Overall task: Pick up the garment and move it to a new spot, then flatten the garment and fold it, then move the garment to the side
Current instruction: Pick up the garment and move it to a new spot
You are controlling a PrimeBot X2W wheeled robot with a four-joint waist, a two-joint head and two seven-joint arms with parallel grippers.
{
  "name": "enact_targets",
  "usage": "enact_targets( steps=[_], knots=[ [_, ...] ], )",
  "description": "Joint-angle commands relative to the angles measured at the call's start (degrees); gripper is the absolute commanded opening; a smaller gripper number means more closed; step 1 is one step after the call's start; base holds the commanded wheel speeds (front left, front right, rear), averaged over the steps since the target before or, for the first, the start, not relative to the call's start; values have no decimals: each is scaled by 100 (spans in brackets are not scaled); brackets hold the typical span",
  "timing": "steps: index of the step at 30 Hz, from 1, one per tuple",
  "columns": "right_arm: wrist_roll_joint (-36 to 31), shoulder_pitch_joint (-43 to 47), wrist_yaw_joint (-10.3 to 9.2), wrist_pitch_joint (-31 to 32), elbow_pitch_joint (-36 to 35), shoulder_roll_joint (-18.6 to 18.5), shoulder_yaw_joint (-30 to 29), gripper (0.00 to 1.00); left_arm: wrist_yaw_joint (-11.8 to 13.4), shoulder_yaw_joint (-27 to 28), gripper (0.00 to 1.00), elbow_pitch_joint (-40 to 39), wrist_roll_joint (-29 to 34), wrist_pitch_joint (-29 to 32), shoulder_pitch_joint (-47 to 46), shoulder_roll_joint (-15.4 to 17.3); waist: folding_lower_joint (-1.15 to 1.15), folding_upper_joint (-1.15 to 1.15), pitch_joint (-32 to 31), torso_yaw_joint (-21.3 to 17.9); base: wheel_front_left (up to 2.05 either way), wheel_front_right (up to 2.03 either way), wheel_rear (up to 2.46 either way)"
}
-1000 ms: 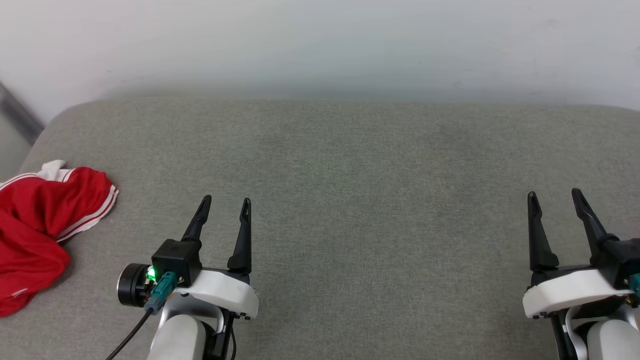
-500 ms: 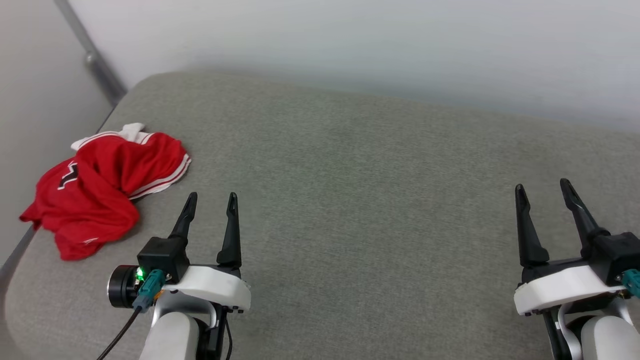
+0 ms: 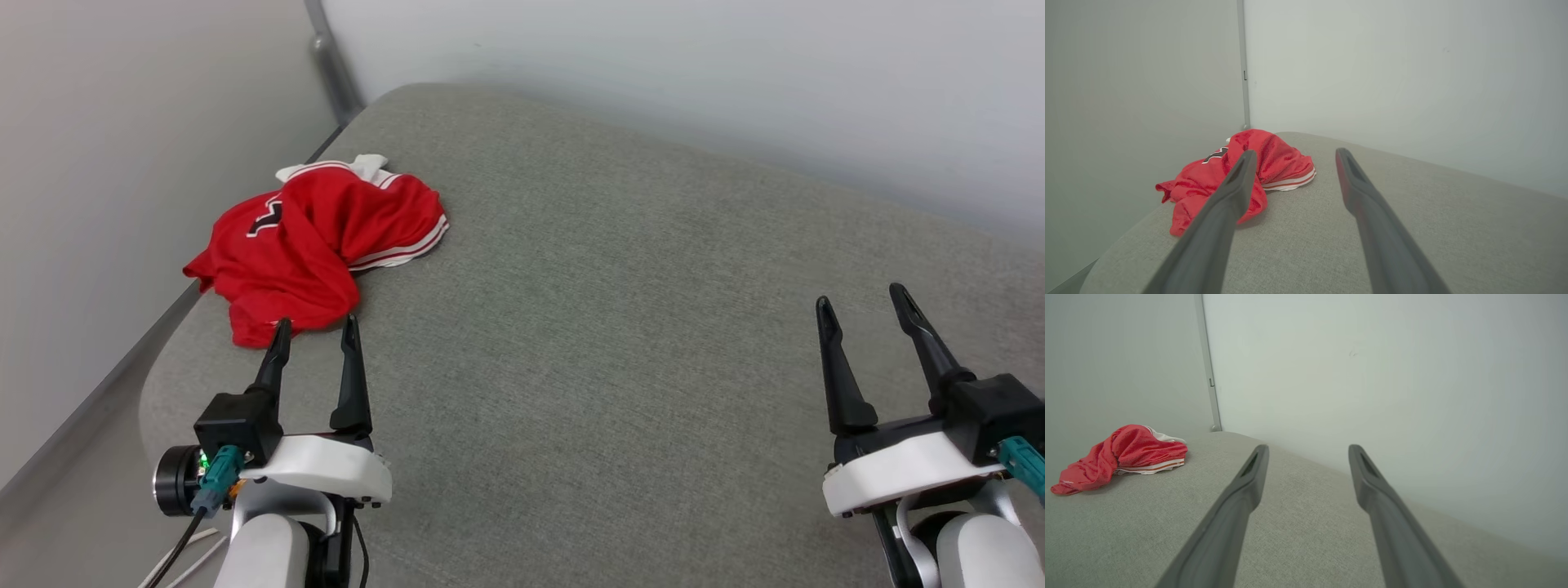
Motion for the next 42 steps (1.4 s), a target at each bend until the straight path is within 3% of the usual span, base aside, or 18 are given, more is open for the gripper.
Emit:
enact_targets(
  steps=[1, 13, 18, 26, 30, 37, 42],
  knots=[
    [22, 45, -4, 14, -41, -33, 16, 100, 31, 24, 100, -27, -5, -15, 48, -3, 0, 0, 22, 149, 0, 0, 0],
    [26, -60, -4, 93, -161, -69, 159, 100, 42, 351, 100, -65, -50, -15, -106, -2, 0, 0, 119, 286, 0, 0, 0],
    [-22, -207, -4, 117, -271, -118, 219, 100, 13, 644, 100, 2, -61, -14, -448, 0, 0, 0, 346, 29, 0, 0, 0],
    [-9, -507, -4, 170, -477, -307, 271, 100, -331, 1049, 100, 819, -193, 56, -1656, 463, 0, 0, 959, -602, 0, 0, 0],
    [43, -696, -4, 205, -666, -399, 297, 100, -463, 1228, 100, 1451, -425, 720, -2385, 956, 0, 0, 1374, -955, 0, 0, 0],
    [162, -1031, -4, 166, -913, -493, 328, 100, -645, 1405, 100, 2575, -849, 2427, -3188, 1808, 0, 0, 2057, -1486, 0, 0, 0],
    [212, -1159, -4, 104, -1019, -494, 321, 100, -434, 1646, 100, 3228, -1116, 3541, -3373, 2188, 0, 0, 2443, -1704, 0, 0, 0]
  ],
)
